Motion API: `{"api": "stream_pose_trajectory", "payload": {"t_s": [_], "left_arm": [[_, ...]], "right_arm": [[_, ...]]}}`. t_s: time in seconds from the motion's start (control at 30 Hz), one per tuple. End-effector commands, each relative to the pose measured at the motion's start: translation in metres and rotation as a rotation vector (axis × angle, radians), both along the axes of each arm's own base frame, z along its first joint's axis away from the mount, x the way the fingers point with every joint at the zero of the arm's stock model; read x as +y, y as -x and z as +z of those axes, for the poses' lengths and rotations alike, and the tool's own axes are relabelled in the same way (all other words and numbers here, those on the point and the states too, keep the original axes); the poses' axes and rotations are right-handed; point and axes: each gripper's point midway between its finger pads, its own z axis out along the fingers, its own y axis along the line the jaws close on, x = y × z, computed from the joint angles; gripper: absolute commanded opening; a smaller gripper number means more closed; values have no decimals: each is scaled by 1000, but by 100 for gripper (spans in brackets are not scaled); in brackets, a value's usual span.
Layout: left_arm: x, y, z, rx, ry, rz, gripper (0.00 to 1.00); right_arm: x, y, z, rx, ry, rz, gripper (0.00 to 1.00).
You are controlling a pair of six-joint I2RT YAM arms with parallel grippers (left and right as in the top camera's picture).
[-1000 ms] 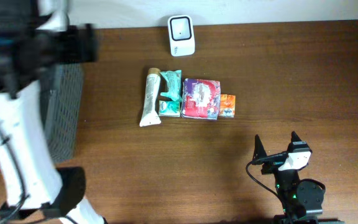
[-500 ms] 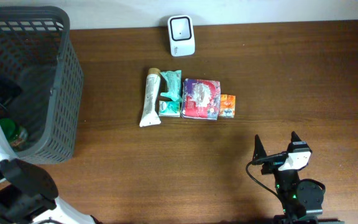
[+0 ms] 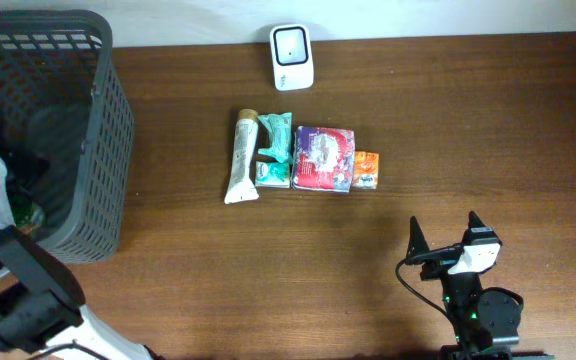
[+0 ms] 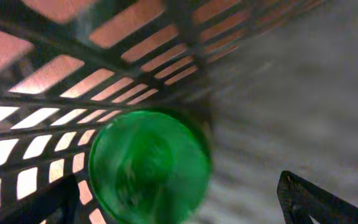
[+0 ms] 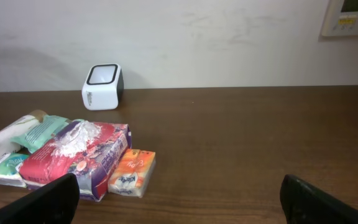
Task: Scan the item barcode
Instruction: 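Return the left gripper to the basket and grasp the green-lidded jar, then carry the green-lidded jar to the scanner and set it left of the tube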
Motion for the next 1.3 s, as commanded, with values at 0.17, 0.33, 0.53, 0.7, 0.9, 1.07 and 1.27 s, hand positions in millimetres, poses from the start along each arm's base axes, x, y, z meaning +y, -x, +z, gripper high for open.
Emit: {"api": "stream_pose_trajectory", "payload": {"t_s": [0.17,0.33,0.53,0.7,0.9,1.07,1.27], "left_arm": [[14,25,-37,51,105,84,78],[12,18,-41,32,124,53,71],[7,21,-74,88,184,54,75],[10,16,-62,75,177,53,72],[7,-3,-5,47,155,18,63],[-26,-47,84,-64,82,-100,63],[-114,-83,238,-395,-57,-326,65]], "right_arm": [[-2,0,-3,4,-8,-9,98],[-2,0,-3,4,-8,-9,99],[-2,0,-3,4,-8,-9,98],[-2,0,-3,4,-8,-9,99],[-2,0,-3,4,-8,-9,98],[-2,0,-3,4,-8,-9,99],[-2,0,-3,4,-8,-9,98]]}}
